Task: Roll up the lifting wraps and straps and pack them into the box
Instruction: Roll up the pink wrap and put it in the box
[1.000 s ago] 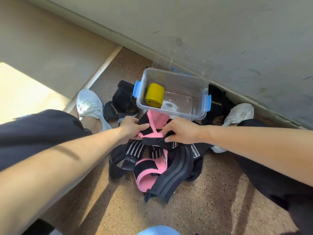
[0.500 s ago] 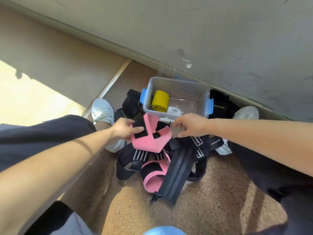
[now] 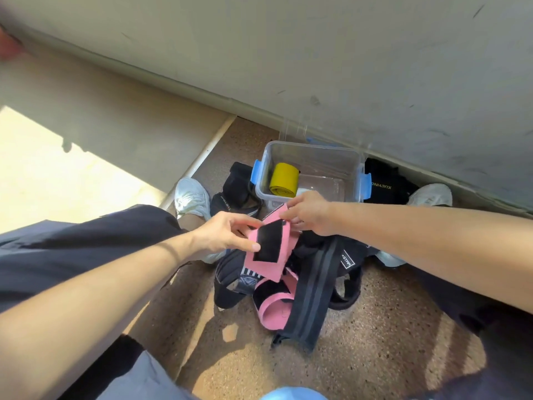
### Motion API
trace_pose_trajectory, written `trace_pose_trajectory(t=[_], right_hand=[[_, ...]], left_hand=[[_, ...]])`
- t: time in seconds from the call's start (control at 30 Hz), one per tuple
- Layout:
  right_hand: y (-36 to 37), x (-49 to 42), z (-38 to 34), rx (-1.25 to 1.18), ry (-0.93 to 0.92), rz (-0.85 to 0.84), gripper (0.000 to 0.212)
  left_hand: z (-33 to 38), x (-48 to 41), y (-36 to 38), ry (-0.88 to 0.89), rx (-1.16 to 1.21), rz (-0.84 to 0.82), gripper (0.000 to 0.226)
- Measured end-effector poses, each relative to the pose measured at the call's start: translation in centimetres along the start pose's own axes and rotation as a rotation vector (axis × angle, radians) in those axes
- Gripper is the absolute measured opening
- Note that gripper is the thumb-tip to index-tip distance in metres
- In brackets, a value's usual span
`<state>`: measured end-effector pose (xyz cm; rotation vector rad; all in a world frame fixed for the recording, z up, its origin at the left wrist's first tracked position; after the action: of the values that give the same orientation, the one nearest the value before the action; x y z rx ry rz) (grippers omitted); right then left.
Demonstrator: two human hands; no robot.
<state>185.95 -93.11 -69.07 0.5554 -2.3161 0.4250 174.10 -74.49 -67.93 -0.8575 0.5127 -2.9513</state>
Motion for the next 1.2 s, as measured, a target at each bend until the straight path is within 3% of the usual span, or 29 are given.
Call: trace_pose_trajectory(t=[0.07, 0.2, 0.27, 0.37, 0.47, 0.53, 0.63, 0.8, 0.87, 1.03, 1.2], right_hand=[[-0.6, -0.1, 0.4, 0.092, 0.013, -0.073, 0.047], [-2.3, -0.1, 0.9, 0.385, -0.039, -0.294, 0.052], [-3.1, -0.2, 0.9, 0.489, -0.063, -0.347, 0.055], [-4.1, -0.4, 0.3, 0.571, -0.099, -0.420, 0.057], [-5.2, -0.6, -0.7, 0.624, -0.137, -0.467, 0.058], [-5.9, -0.7, -1.3, 0.669, -0.165, -0.438, 0.055], [-6.8, -1.1, -2.1, 0.764, -0.224, -0.332, 0.051], [-6.2, -1.2, -2.3, 0.897, -0.298, -0.265, 0.044], [-5.2, -0.8, -2.9, 0.853, -0.360, -0.245, 0.035], [-2.5, 0.7, -4.2, 0.751, -0.545, -0.209, 0.035], [-3.4, 1.5, -4.0, 0.961, -0.535, -0.205, 0.033]], left_hand=[[-0.2, 0.0, 0.4, -0.045, 0.002, -0.067, 0.047], [-0.9, -1.5, -0.2, -0.067, -0.054, 0.200, 0.012], [-0.9, -2.3, -0.2, -0.067, -0.080, 0.226, 0.019], [0.4, -3.1, 1.2, 0.006, -0.191, 0.079, 0.050], [1.3, -3.2, 3.5, -0.018, -0.163, -0.078, 0.047], [1.3, -3.5, 4.6, -0.039, -0.181, -0.116, 0.028], [0.9, -4.3, 4.4, -0.017, -0.194, -0.046, 0.009], [1.8, -4.7, 2.7, 0.081, -0.157, 0.147, 0.020], [2.6, -4.7, 2.4, 0.116, -0.101, 0.176, 0.022], [4.3, -4.0, 2.1, 0.180, -0.051, 0.227, 0.026], [3.6, -3.7, 1.6, 0.185, -0.046, 0.300, 0.043]])
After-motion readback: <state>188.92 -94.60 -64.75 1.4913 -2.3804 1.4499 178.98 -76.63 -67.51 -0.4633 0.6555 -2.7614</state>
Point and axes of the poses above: each hand's wrist, its own x-axis away from the middle knuckle, its own y-axis out of the palm, z = x × y, the point moved 4 cm from there along -x, towards the middle knuckle, and after that the axes turned 12 degrees about z, right-handed, at the moved point
